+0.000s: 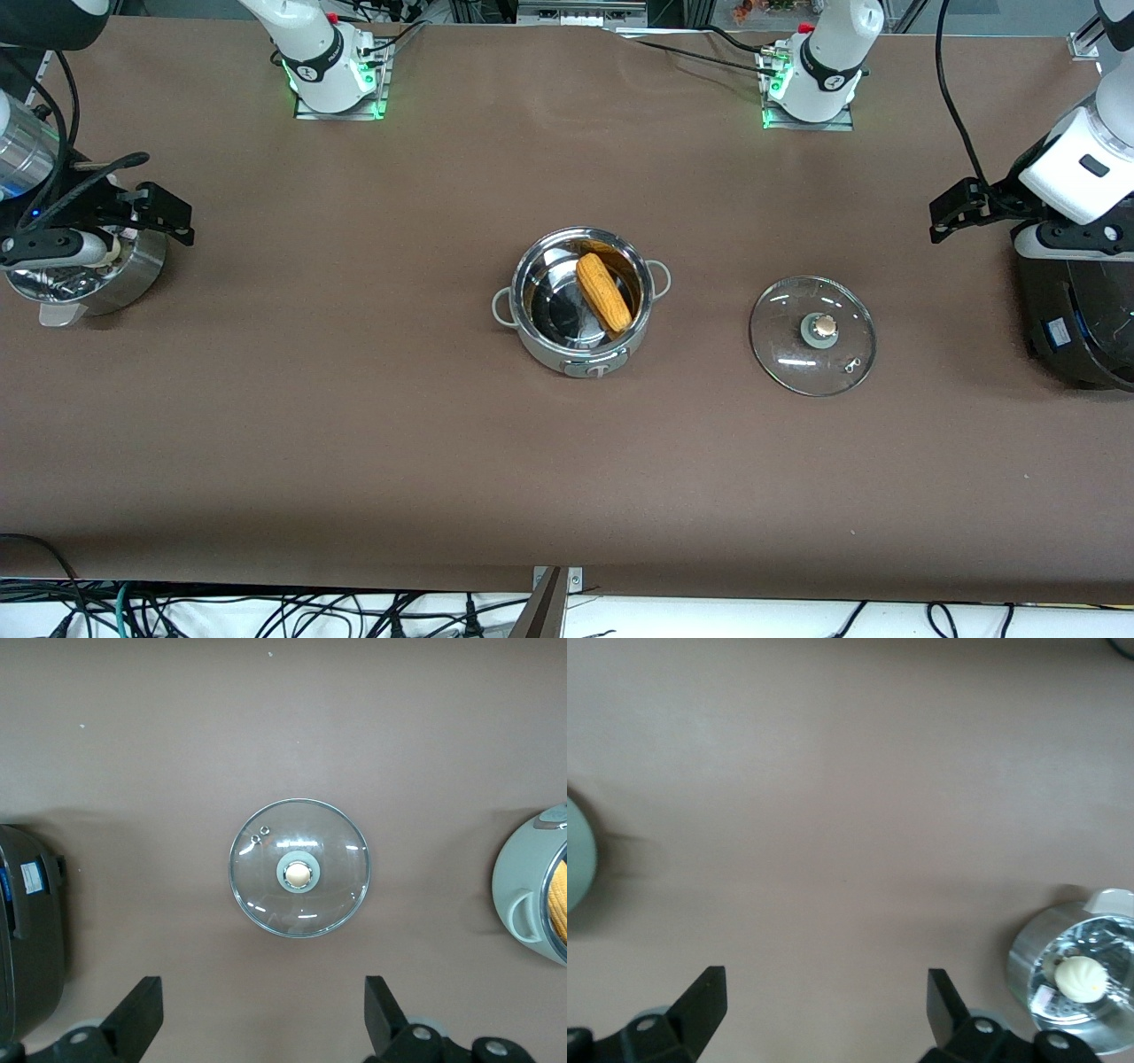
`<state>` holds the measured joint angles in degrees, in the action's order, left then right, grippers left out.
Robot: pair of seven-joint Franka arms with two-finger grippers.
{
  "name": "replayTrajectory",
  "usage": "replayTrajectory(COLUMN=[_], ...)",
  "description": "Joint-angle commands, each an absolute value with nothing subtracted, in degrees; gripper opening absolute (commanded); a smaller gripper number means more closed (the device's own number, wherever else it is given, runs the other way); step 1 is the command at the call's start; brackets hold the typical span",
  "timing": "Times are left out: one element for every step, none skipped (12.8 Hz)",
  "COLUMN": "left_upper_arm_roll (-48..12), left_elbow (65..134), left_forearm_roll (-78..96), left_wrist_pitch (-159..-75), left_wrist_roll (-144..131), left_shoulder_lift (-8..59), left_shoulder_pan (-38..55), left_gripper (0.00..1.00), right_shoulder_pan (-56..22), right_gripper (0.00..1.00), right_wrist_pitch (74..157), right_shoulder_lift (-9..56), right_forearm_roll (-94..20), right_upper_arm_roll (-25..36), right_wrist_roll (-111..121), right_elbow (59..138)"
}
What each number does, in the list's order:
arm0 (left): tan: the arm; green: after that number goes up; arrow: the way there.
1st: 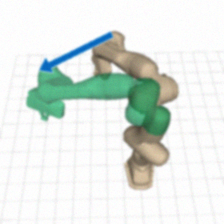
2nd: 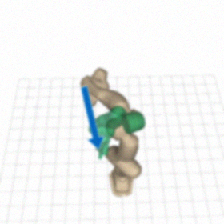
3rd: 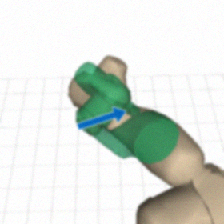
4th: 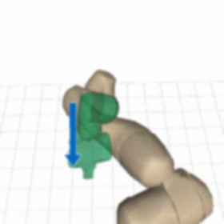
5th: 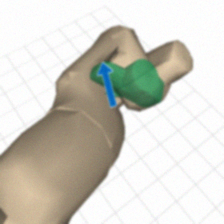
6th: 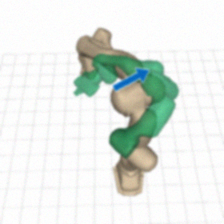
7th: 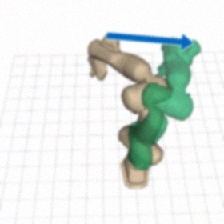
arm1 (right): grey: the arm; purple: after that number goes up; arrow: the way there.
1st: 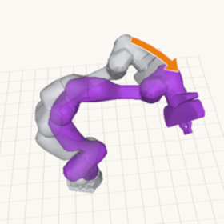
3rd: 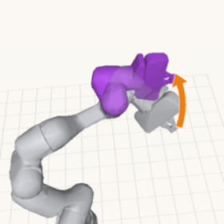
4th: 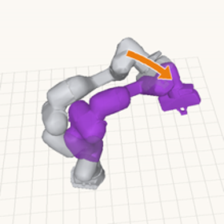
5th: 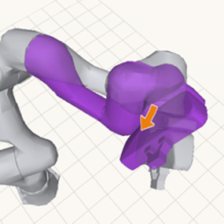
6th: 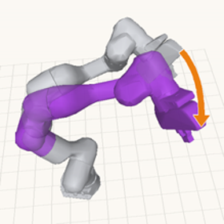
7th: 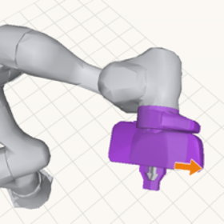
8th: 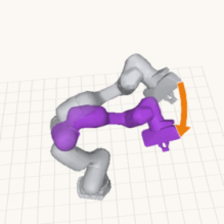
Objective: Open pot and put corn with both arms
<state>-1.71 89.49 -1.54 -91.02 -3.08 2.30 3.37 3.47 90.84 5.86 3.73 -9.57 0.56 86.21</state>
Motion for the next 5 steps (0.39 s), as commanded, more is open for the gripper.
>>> replayTrajectory(left_upper_arm_roll=[-1.40,-1.41,-1.41,-1.41,-1.41], left_elbow=[89.65,89.65,89.04,89.03,88.86], left_forearm_roll=[-0.97,-0.97,-0.97,-1.14,-1.32], left_wrist_pitch=[-90.26,-90.18,-90.26,-90.26,-90.35], left_wrist_roll=[-3.43,-3.51,-3.52,-3.43,-3.25], left_shoulder_lift=[1.14,1.23,1.40,1.58,1.84], left_shoulder_pan=[4.04,4.13,4.13,4.13,4.13], left_gripper=[1.00,1.00,1.00,1.00,1.00], right_shoulder_pan=[3.16,3.16,3.16,3.16,3.16], right_gripper=[1.00,1.00,1.00,1.00,1.00], right_wrist_pitch=[90.44,90.44,90.44,90.44,90.44], right_shoulder_lift=[5.09,5.45,5.71,5.80,5.80], right_forearm_roll=[5.01,5.10,5.01,4.75,4.66], right_upper_arm_roll=[-9.40,-9.40,-9.40,-9.40,-9.40], right_wrist_roll=[1.50,1.49,1.41,1.23,1.14], right_elbow=[87.71,87.71,87.71,87.71,87.71])
